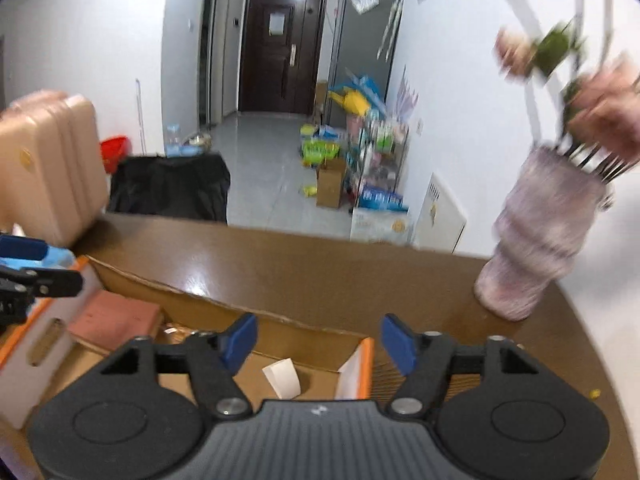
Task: Organize soft objects
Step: 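Withdraw both grippers from the box toward the table items, then close both grippers together on the clear iridescent plastic bag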
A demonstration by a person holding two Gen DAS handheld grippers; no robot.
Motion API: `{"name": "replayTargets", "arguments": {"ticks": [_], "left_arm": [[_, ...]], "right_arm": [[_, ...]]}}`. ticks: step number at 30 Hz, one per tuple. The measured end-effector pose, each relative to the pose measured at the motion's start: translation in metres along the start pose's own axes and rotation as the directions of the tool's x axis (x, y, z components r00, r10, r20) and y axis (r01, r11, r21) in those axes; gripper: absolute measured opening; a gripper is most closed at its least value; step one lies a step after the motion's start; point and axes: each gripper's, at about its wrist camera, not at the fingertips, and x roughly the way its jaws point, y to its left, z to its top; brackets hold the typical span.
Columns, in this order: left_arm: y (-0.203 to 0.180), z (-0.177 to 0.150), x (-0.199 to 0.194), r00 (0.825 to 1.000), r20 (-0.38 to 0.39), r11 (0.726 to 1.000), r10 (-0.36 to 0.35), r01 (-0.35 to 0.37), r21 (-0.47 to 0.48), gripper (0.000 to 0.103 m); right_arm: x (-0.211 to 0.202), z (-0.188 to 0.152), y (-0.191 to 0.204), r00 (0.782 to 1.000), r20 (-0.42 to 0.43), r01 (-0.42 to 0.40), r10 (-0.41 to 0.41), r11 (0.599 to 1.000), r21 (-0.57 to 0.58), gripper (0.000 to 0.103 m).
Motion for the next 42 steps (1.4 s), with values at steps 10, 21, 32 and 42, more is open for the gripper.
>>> {"name": "replayTargets", "arguments": {"ticks": [10, 21, 32, 42], "left_arm": [[0.013, -0.042, -0.151, 0.984, 0.167, 0.998, 0.066, -0.066, -0.009, 0.093], [-0.011, -0.190, -0.269, 0.941, 0.328, 0.995, 0.084, -0.098, 0.028, 0.103], [-0.023, -0.316, -0.299, 0.973, 0.226, 0.995, -0.050, 0.067, -0.067, 0.103], [-0.023, -0.318, -0.284, 0.984, 0.170, 0.996, -0.059, 0.070, -0.057, 0.103]], "right_arm": [[-0.136, -0.031, -0.015, 0.994, 0.110, -0.006, 0.002, 0.999, 0.034, 0.084], [-0.254, -0.162, 0.020, 0.951, 0.291, -0.133, 0.109, 0.989, 0.064, 0.090], [-0.306, -0.297, 0.072, 0.937, 0.309, -0.213, 0.164, 0.968, 0.132, 0.091], [-0.302, -0.309, 0.087, 0.947, 0.255, -0.224, 0.193, 0.970, 0.095, 0.087]]}}
